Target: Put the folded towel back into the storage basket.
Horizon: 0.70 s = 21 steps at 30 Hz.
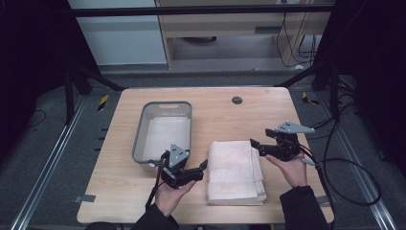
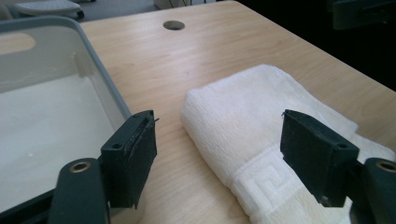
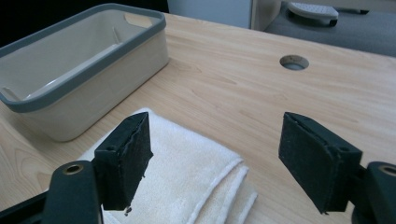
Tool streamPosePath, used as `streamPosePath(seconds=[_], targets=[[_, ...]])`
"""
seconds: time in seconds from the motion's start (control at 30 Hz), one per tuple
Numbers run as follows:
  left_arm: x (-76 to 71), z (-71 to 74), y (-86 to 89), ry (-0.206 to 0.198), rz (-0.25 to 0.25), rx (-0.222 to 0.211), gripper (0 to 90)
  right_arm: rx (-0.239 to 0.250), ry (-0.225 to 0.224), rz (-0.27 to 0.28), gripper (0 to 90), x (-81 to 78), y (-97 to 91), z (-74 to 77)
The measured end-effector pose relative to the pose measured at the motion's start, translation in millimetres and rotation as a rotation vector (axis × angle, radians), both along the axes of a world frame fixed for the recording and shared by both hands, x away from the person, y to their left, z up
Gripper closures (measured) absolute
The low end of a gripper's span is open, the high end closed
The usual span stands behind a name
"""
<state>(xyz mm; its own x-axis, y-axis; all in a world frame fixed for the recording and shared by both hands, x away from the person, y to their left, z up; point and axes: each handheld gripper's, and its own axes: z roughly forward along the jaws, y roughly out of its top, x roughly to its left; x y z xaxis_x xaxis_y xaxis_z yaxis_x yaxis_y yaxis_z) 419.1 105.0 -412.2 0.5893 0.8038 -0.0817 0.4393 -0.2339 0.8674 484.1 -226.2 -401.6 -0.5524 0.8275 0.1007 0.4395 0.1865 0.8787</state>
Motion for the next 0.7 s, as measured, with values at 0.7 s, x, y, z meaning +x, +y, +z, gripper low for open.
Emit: streamPosePath(seconds=[0.7], targets=[[-7.9,-55.1,-27.4,0.091,-0.1,0.099,27.6,-0.036,0.115,-0.035,25.9,8.7,-2.4,-48.0]])
